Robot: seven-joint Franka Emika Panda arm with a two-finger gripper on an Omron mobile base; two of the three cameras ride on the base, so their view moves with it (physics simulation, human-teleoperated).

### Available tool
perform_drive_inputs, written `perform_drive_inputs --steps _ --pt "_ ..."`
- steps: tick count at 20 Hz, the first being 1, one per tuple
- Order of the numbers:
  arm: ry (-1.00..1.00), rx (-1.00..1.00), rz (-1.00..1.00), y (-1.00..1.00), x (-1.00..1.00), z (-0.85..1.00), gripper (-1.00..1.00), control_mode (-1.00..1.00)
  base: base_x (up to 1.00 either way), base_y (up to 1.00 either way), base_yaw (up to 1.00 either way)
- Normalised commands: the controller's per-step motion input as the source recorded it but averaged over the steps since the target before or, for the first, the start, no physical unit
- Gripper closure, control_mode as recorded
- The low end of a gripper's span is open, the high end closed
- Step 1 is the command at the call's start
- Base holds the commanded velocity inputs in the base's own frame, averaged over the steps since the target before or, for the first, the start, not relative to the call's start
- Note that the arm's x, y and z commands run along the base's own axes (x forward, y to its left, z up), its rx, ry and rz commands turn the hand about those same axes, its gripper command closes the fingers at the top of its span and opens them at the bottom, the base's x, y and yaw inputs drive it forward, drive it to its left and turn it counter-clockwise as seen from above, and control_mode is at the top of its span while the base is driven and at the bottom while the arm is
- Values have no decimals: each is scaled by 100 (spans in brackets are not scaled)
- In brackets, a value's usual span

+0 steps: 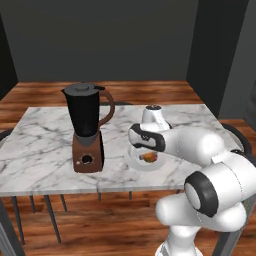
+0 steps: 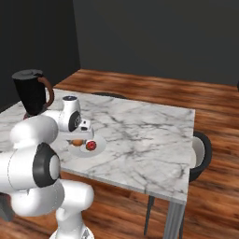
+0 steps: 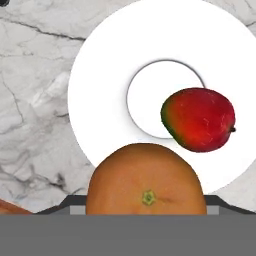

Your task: Pick the tangerine and mango from the fridge and place them on the plate next to the blender to make a fruit smoothie.

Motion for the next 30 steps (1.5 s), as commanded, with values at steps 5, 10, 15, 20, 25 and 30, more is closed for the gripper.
perform_drive_inputs --steps 5,10,15,20,25,30 --pt "-4 0 0 12 47 -23 100 -100 0 0 0" --pt "-5 0 0 17 43 -38 -100 -100 0 0 0" --pt "-1 0 0 2 18 -7 -100 -100 0 0 0" --pt "0 0 -2 -2 0 23 -100 -100 0 0 0" --pt "-8 4 0 -43 -39 36 -100 -100 0 0 0" --pt "-37 12 -2 -83 -100 52 -100 -100 0 0 0"
